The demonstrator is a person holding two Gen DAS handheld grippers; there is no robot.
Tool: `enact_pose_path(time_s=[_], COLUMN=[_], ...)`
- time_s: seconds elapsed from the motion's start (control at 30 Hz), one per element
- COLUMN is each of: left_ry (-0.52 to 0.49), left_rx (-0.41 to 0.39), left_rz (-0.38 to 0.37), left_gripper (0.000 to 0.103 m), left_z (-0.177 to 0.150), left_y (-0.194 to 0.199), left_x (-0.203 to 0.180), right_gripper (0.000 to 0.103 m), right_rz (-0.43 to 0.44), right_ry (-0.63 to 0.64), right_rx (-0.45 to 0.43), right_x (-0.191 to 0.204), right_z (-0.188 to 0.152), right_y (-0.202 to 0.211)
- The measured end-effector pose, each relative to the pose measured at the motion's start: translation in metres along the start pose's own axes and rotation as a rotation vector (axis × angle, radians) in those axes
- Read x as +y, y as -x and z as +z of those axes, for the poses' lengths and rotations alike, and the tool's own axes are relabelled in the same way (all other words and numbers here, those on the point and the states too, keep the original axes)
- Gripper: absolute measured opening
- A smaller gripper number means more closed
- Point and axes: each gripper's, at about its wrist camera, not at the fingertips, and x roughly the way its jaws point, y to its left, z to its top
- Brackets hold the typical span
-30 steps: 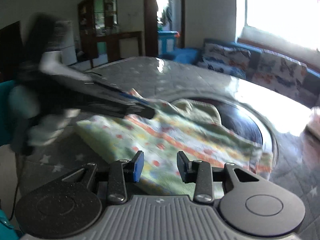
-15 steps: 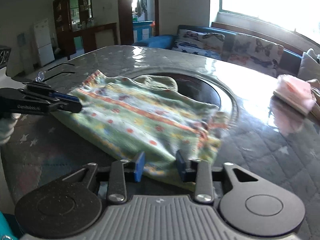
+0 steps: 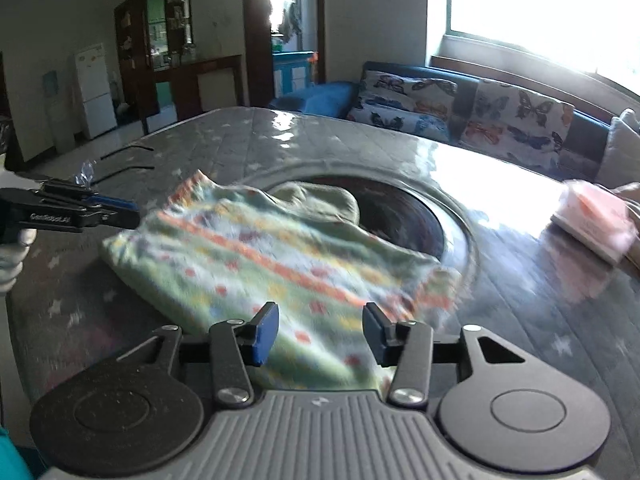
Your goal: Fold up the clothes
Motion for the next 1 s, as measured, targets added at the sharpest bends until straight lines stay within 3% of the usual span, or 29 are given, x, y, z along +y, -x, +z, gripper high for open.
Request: enact_pose_path(time_s=[0.07, 0.43, 0.7, 1.0], left_ry=[-0.004, 0.025, 0.035, 0.047], left_rx=[0.0, 0.081, 0.058, 0.062], left_rz=[-0.002, 0.046, 0.043, 0.06], left_gripper=[0.024, 0.024, 0.024, 0.024], left_z=[0.011, 0.038, 0.034, 0.039], left_y=[-0.012, -0.082, -0.076, -0.081], left_x=[-0.003, 0.014, 0.021, 0.026], right_gripper=[0.058, 0.059, 0.059, 0.059], right_rz=[-0.002, -0.006, -0.064, -0.011], right_ry=[0.003, -0.114, -0.158, -0.144], right_rx=[-0.006, 0.025, 0.016, 0.011], right_x=[0.002, -0.025, -0.05, -0.038], right_z=[0.009, 0.022, 0.02, 0.044], right_y=[-0.014, -0.071, -0.066, -0.094])
